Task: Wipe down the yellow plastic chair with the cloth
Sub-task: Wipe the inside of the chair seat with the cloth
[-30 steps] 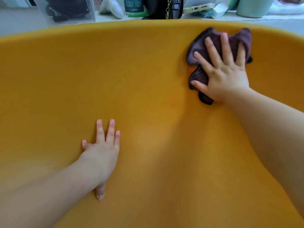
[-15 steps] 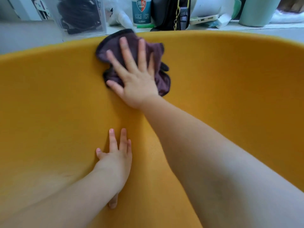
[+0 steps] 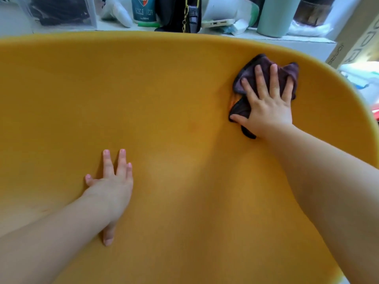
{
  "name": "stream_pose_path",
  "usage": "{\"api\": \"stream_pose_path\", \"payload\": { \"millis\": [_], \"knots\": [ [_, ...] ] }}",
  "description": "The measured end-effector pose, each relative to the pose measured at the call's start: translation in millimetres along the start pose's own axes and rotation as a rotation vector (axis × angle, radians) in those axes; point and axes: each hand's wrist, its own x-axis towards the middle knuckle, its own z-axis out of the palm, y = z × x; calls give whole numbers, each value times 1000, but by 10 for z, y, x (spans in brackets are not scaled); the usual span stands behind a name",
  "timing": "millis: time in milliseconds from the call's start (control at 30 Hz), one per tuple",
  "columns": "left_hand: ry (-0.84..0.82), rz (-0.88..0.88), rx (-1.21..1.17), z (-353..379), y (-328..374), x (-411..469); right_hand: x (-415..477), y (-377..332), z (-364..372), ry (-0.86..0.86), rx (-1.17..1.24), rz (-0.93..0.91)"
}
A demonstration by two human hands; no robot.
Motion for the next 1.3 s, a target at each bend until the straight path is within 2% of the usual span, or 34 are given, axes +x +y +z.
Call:
{"api": "stream_pose_path", "payload": {
  "millis": [100, 200, 333, 400, 467, 567, 633, 700, 800, 933, 1000, 1100, 1133, 1167, 1300],
  "knots": [
    [23, -10, 23, 1, 20, -45, -252, 126, -60, -92, -49, 43],
    [54, -6, 20, 25, 18, -65, -777, 33, -80, -343, -56, -1],
    [109, 30, -16, 82, -59, -121, -1844, -235, -184, -684, 64, -268],
    [130, 50, -49, 77, -63, -195, -2148, -106, -294, -761, 27, -401],
    [158, 109, -89, 58, 19, -304, -2089, 302, -426, -694, -117, -406],
    [257, 292, -159, 148, 371, -465, -1692, 995, -675, -466, -359, -189],
    [291, 390, -246, 252, 654, -566, -1508, 1175, -760, -427, -441, -89],
    [264, 418, -339, 363, 874, -638, -1563, 1029, -700, -458, -383, -34],
    [264, 357, -433, 486, 954, -686, -2062, 355, -429, -555, -138, -19],
    [299, 278, -432, 523, 897, -776, -2671, -816, -465, -745, 255, -115],
    [317, 247, -415, 550, 841, -824, -2898, -1173, -658, -803, 359, -248],
    [344, 181, -361, 649, 744, -866, -3172, -1118, -869, -811, 386, -518],
    [342, 165, -345, 685, 722, -871, -3152, -936, -856, -793, 331, -542],
    [333, 160, -333, 713, 709, -883, -3057, -704, -787, -767, 247, -507],
    [311, 156, -306, 793, 606, -967, -2282, 201, -458, -678, -163, -86]
  ]
}}
